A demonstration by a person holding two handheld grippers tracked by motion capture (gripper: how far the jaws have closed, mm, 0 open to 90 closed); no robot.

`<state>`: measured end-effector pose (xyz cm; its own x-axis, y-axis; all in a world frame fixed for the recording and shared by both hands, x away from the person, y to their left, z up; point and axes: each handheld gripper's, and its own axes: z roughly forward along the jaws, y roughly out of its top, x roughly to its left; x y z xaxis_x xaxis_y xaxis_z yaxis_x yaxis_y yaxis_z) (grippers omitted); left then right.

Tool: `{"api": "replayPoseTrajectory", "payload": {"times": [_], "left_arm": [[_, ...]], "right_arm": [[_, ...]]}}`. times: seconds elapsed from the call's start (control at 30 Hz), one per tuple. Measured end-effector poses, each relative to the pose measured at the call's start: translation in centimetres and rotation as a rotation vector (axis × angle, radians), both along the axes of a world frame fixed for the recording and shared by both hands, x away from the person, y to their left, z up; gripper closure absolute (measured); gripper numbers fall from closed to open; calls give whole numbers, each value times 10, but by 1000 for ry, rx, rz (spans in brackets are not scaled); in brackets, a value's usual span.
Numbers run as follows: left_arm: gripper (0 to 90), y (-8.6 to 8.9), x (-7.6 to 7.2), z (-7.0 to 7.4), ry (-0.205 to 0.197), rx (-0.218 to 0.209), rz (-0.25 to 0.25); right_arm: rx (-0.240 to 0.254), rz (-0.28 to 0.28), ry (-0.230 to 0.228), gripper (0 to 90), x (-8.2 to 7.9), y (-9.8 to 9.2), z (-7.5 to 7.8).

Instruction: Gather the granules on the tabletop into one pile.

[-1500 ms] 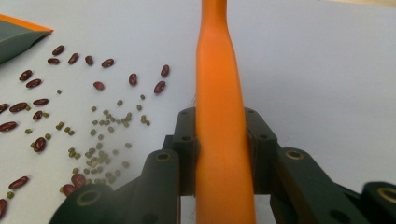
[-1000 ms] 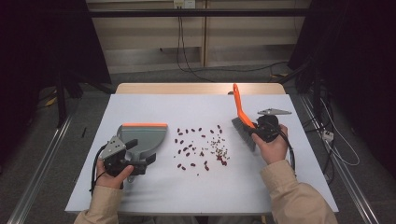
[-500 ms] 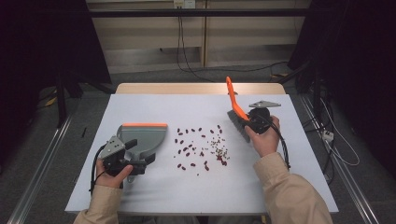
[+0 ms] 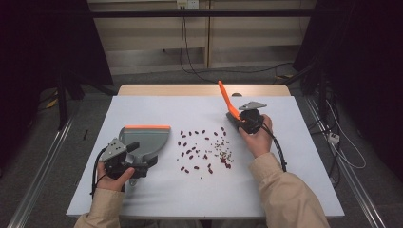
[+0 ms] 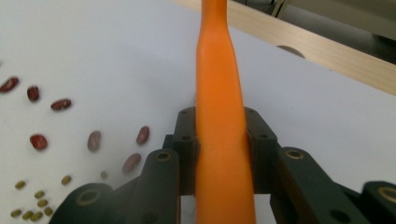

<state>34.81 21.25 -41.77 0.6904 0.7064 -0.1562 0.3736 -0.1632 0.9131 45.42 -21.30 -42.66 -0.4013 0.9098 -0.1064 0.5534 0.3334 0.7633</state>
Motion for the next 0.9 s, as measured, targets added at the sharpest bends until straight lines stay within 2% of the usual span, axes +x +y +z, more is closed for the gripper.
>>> {"api": "replayPoseTrajectory", "payload": {"times": [0.07, 0.2, 0.4, 0.47, 0.5, 0.7, 0.9], "left_arm": [[59, 0, 0, 0, -2, 1, 0], [60, 0, 0, 0, -4, 2, 1], [59, -1, 1, 0, -6, 5, 1], [59, -1, 1, 0, -6, 6, 3], [59, -1, 1, 0, -7, 6, 3], [59, -1, 1, 0, -8, 9, 2], [59, -2, 0, 0, -10, 9, 4]], "right_arm": [[-6, 24, 2, 710, -1, 5, -1], [-49, 86, 15, 710, -5, 13, 0], [-40, 142, 38, 710, -12, 15, 2], [-20, 160, 41, 710, -16, 17, 1], [-33, 172, 40, 710, -18, 18, 2], [-22, 218, 55, 710, -28, 23, 3], [-31, 254, 46, 709, -41, 28, 3]]}}
